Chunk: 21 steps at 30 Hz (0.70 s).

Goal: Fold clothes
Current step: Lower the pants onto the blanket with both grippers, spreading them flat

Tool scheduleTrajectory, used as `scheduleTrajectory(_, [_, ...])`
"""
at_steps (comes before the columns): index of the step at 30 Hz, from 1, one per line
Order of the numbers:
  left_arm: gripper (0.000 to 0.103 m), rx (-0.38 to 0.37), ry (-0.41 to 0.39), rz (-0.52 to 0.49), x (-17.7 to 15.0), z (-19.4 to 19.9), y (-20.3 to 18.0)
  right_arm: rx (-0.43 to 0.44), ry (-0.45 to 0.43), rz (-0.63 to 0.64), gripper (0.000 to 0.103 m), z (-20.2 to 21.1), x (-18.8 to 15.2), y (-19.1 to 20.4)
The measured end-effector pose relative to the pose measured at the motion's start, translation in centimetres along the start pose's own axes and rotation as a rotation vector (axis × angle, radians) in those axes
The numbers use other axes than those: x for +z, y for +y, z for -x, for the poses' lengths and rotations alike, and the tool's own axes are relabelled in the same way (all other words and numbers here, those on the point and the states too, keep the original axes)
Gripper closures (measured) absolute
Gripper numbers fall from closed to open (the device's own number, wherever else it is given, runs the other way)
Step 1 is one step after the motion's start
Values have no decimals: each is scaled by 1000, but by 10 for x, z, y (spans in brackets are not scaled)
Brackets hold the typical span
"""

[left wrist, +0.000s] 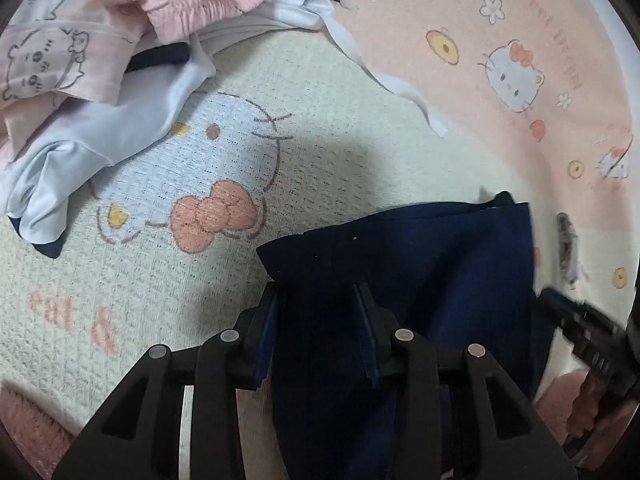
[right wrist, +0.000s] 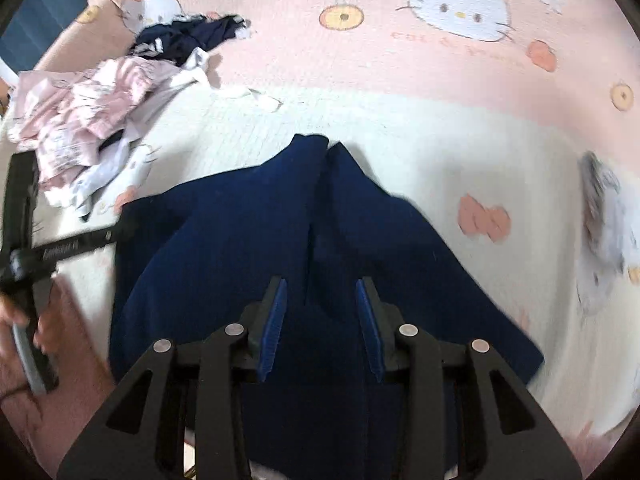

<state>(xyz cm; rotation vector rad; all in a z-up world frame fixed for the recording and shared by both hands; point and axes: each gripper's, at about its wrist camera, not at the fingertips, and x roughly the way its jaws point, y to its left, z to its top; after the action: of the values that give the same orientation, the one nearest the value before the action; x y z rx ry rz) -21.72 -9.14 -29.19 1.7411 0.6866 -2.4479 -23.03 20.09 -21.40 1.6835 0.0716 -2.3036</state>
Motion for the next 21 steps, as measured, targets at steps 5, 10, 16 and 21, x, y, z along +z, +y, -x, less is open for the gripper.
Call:
scheduleTrajectory(5, [81,204,-12,-154,-6,0,-19,-4,25,-28,66,-35,19,0])
scheduleTrajectory(10, [80,325,6,-150,-3,11,2,-21,28,-22,66,-41,21,4])
scheduleTrajectory(16, [78,167,-26,4,1,43,33,-10,-58,-44,64,-12,30,-8])
scheduleTrajectory(21, [64,108,-18,-30,5,20,6,-3,-48,-12,64,-24,46,1])
